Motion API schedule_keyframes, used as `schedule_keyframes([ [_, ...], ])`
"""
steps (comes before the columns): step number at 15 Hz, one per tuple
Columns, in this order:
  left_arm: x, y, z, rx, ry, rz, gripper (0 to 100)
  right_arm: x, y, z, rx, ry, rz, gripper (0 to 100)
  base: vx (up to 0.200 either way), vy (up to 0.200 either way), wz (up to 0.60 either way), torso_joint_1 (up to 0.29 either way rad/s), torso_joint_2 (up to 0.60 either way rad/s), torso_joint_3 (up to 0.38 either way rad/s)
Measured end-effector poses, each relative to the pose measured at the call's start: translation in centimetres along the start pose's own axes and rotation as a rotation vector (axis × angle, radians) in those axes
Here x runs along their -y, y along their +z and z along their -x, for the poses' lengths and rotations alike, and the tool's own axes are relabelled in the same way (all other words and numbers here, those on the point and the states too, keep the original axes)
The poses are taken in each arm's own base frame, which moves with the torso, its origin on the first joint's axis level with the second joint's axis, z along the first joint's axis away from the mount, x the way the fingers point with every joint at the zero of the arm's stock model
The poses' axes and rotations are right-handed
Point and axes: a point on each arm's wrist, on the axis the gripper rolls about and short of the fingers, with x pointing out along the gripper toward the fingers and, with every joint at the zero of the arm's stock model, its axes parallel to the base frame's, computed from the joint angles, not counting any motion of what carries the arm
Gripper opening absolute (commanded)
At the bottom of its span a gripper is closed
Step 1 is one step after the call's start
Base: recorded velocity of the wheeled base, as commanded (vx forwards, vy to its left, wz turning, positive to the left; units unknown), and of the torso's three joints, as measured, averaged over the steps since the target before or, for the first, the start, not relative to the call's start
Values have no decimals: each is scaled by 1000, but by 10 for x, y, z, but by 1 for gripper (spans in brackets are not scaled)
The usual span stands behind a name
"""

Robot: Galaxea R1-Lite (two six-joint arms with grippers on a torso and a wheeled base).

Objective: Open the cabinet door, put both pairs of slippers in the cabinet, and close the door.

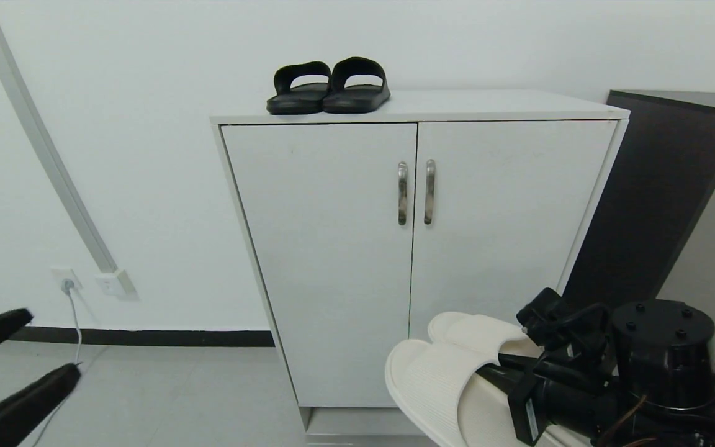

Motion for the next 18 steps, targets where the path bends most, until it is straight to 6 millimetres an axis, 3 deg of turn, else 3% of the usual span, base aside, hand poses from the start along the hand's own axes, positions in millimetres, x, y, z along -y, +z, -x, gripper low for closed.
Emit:
schedule_keyframes([
  [4,4,29,-53,1,-123,1,100,0,0,-2,-2,-2,0,0,0,0,0,0,0,0],
  [8,27,51,-109,6,-251,41,100,1,1,-6,23,-9,-2,0,0,0,0,0,0,0],
  [18,85,50,-252,-52,-502,108,100,1,0,-7,22,-9,-2,0,0,0,0,0,0,0],
])
